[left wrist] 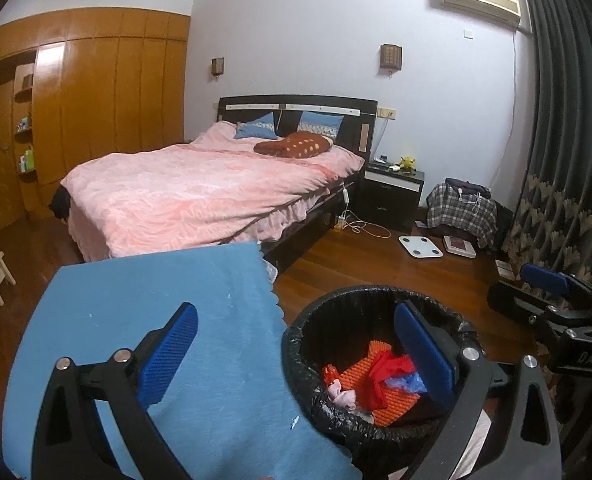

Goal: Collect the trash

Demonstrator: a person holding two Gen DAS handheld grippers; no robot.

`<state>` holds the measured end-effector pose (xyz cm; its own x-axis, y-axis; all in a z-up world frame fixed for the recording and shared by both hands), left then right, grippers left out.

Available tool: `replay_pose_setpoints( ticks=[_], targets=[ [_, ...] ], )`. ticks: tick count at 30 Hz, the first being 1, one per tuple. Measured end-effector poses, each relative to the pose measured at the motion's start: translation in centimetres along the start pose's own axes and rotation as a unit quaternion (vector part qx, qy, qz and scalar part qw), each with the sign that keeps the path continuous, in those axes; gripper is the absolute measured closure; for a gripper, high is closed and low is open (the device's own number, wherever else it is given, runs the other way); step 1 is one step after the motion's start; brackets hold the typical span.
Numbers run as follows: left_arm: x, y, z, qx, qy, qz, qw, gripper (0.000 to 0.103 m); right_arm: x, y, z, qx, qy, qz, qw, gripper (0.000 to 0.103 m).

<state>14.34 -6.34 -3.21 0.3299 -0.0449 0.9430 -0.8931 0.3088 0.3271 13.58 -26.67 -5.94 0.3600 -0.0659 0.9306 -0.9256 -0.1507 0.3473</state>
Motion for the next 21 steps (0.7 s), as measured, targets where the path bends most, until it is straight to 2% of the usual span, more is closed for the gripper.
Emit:
replay_pose_setpoints(
  ticks=[21],
  targets=[
    [-0.2,1.7,-0.9,0.006,0.009,0.004,0.9999,0.006,-0.4,0.2,-1.9,0.009,0.015,-0.009,1.000,0.005]
  ],
)
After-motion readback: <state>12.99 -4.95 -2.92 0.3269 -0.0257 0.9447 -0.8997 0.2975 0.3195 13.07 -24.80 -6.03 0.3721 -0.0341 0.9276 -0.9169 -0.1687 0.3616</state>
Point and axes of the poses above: each gripper's, at about its wrist camera, not at the fingertips, and y roughly against the way its jaws point, z to its right, x to its top, the point moved 10 cm from there along -y, roughly the way its jaws point, and after that the axes turned 9 degrees about z, right-handed, at the moved point
